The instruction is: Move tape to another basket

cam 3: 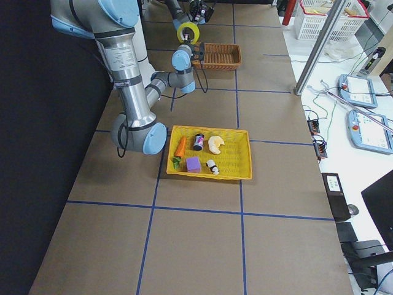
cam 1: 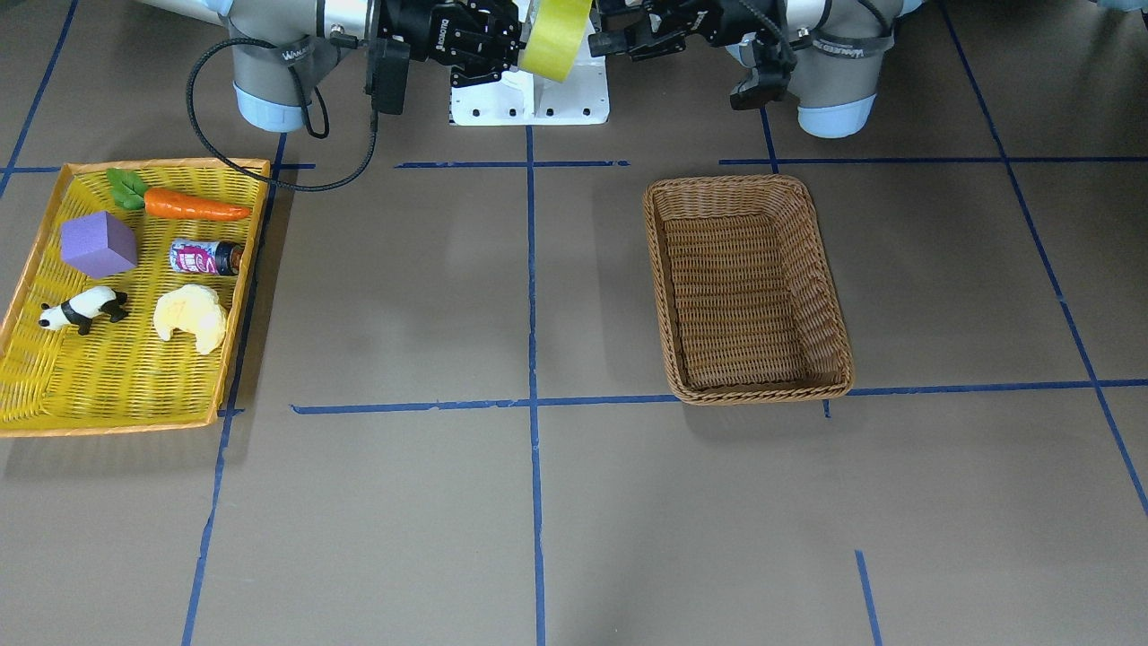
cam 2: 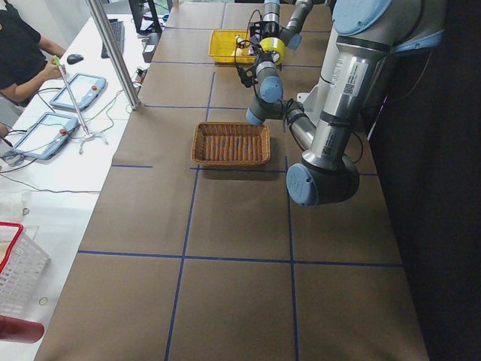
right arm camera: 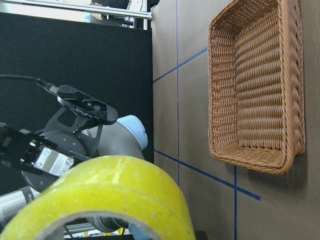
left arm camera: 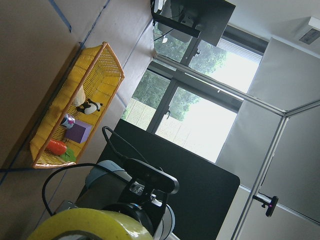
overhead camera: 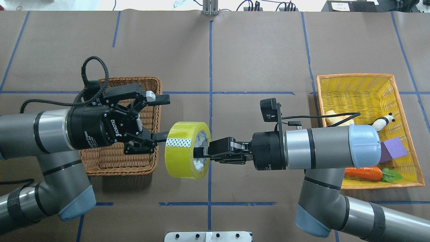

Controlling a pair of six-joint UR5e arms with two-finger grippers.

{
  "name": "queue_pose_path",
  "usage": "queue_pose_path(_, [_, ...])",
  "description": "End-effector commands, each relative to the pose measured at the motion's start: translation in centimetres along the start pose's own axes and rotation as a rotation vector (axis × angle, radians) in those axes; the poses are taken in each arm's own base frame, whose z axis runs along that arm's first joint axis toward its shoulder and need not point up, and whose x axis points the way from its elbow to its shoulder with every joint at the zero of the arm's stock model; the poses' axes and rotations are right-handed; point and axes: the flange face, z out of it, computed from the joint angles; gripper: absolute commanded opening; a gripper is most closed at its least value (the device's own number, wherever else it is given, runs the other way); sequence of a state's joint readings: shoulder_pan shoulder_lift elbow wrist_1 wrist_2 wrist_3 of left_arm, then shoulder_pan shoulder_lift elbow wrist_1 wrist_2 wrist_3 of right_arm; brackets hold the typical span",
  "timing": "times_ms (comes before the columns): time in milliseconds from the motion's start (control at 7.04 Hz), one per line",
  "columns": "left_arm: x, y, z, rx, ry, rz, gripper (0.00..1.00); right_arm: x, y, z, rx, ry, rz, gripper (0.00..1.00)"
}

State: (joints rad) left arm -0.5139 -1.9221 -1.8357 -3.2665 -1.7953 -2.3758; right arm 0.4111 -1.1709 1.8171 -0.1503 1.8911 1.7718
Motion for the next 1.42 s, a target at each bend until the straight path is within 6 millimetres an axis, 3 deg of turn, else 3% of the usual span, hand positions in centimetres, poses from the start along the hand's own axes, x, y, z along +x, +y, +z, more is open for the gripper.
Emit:
queue_pose_path(0, [-0.58,1.04,1.11,-0.024,0.005,-0.014,1.00,0.27,0.44,0.46,0.012,-0.003,0.008,0.01])
queue_pose_path(426, [-0.84,1.54,1.93,-0.037,0.007,-0.024,1.00,0.34,0.65,0.57,0.008,-0.003,0.009,0.01])
queue_pose_path(568, [-0.86,1.55,1.93,-0.039,0.006,-0.024,0.94,0.25,0.68,0.53,0.007,-0.006,0.008,0.02])
queue_pose_path(710, [-0.90,1.62,1.92,-0.042,0.008,-0.030,0.62,0.33,0.65,0.59,0.014,-0.006,0.004,0.04])
queue_pose_path(852, [-1.01,1.54,1.95,-0.038,0.009,-0.030,0.22,0.32,0.62,0.59,0.017,-0.006,0.004,0.27])
queue_pose_path(994, [-1.06,1.60,1.92,-0.039,0.009,-0.031,0.06,0.32,0.59,0.59,0.020,-0.007,0.004,0.97])
queue_pose_path(1278, [-1.02,1.66,1.91,-0.041,0.008,-0.036,0.00,0.31,1.04,0.64,0.020,-0.023,0.005,1.00])
